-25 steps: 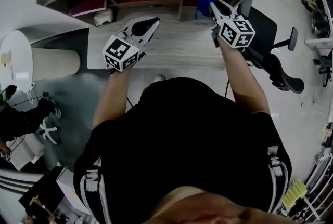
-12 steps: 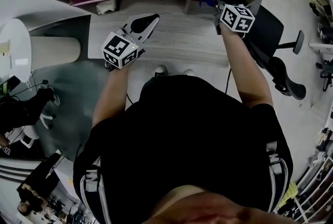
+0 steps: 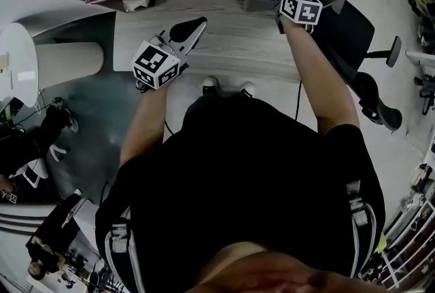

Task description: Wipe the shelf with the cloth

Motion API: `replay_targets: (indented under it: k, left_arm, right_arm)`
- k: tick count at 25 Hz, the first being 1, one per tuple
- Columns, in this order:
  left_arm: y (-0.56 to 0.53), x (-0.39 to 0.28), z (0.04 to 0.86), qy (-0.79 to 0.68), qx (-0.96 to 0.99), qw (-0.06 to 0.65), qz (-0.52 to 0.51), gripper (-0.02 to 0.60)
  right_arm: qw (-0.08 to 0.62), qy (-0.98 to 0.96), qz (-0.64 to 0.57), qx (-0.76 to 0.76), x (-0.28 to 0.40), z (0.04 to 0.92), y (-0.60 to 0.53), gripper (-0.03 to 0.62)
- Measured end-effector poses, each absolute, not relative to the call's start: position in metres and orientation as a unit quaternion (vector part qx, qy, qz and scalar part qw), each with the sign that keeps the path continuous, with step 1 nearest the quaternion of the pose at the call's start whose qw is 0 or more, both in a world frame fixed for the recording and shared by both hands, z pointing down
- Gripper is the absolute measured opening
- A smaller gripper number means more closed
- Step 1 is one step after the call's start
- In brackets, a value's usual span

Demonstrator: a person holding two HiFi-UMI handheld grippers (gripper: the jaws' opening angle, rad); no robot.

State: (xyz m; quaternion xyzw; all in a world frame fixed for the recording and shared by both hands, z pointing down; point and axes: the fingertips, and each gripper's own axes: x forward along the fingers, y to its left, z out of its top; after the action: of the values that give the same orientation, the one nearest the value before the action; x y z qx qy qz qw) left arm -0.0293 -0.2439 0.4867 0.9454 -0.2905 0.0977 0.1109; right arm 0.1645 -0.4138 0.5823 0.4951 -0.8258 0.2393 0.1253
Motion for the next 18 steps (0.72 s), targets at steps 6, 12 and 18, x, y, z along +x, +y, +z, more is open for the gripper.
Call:
replay_targets:
  k: [6,12,18]
  left_arm:
    - [-0.239,-0.021,0.496,-0.272,0.949,0.121,0.099,0.017]
    - [-0.242,-0.023,0.502,-0.27,0.949,0.129,0.099,0.017]
    - [-0.245,-0.026,0.505,-0.274,0.948,0.134,0.097,0.017]
  right_arm:
    - [0.149,-0.815,0.25,0.501,0.156,0.6,-0.425,0.054]
    - [0.163,-0.809,0.252,0.505,0.155,0.608,-0.43,0.054]
    - [0.169,-0.808,0.253,0.505,0.155,0.611,-0.433,0.054]
